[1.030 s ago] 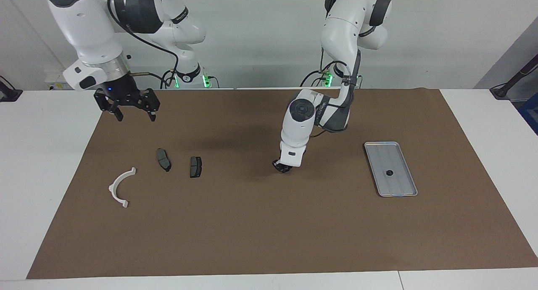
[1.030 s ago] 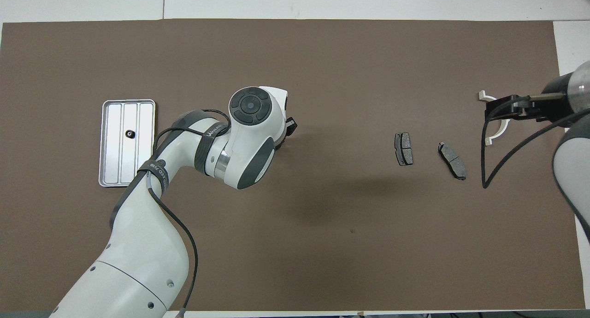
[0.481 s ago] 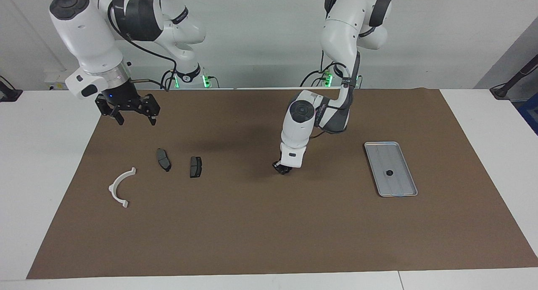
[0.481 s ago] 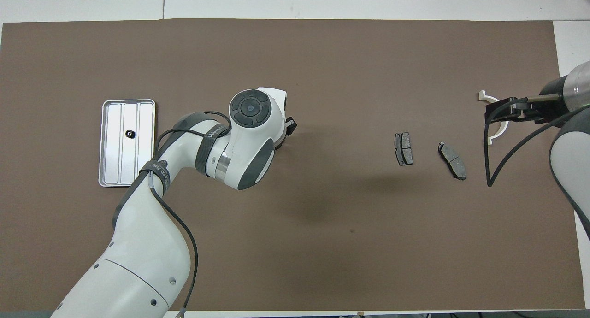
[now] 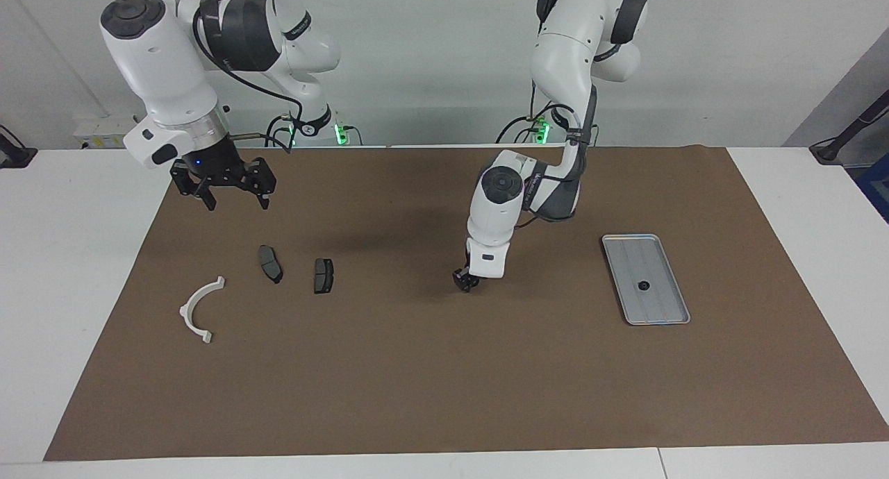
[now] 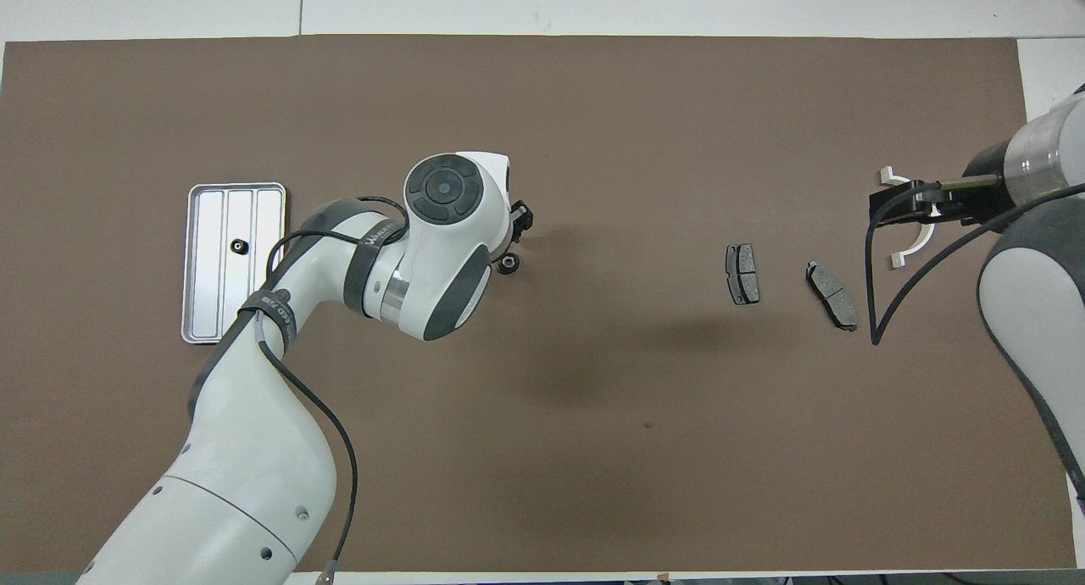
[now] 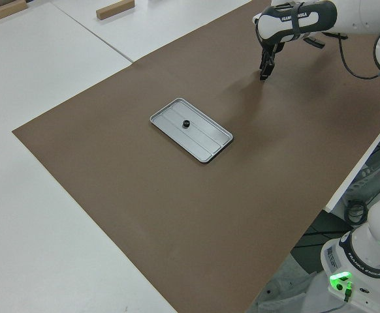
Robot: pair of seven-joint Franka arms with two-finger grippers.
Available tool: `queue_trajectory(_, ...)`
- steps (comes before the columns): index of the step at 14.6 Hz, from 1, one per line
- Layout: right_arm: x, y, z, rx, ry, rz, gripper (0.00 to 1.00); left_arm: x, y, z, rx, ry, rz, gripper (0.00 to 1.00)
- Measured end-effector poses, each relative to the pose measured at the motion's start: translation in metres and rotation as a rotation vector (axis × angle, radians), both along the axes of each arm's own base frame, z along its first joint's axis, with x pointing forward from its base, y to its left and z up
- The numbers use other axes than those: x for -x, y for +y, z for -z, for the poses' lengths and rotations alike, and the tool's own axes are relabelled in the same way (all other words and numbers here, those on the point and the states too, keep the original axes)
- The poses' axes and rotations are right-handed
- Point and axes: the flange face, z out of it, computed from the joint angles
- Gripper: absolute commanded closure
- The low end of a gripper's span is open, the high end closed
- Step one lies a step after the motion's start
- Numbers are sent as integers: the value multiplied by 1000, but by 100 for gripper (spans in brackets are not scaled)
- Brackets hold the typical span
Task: Place bearing gear from tray to pile
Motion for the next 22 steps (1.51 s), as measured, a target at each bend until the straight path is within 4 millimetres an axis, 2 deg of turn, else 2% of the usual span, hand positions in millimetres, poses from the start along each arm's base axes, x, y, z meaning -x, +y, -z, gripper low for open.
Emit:
queue_trajectory(2,-1,4,0,0,-5,-6,1,-9,33,-26,-20,25,35,0)
queue_trajectory(3,-2,13,2,-1,-10,-20,1,-12,53,-36,-30,45,81,0)
queue_trajectory(4,-5,30,5,-3,-18,-31,1,-16,78,-44,-33,59,137,0)
queue_trajectory(5,-8,56,11,-7,-21,-27,1,-19,106,-49,-32,67,188,0)
queue_trajectory(7,-17,122,29,-6,-9,-16,1,-23,164,-52,-24,78,278,0)
queue_trajectory(9,-24,183,48,9,2,-22,1,-29,213,-49,-14,84,388,8)
queue_trajectory(11,-25,227,71,19,24,-22,1,-38,258,-47,-6,70,475,15)
queue_trajectory(13,-24,259,90,26,40,-3,1,-44,297,-42,-6,39,520,18)
queue_trajectory(15,-25,291,101,22,36,34,1,-42,319,-29,-12,12,556,21)
queue_trajectory(18,-29,339,118,8,19,78,1,-38,330,-16,-45,10,603,25)
queue_trajectory(22,-36,386,157,24,7,79,1,-38,343,-10,-61,-13,608,32)
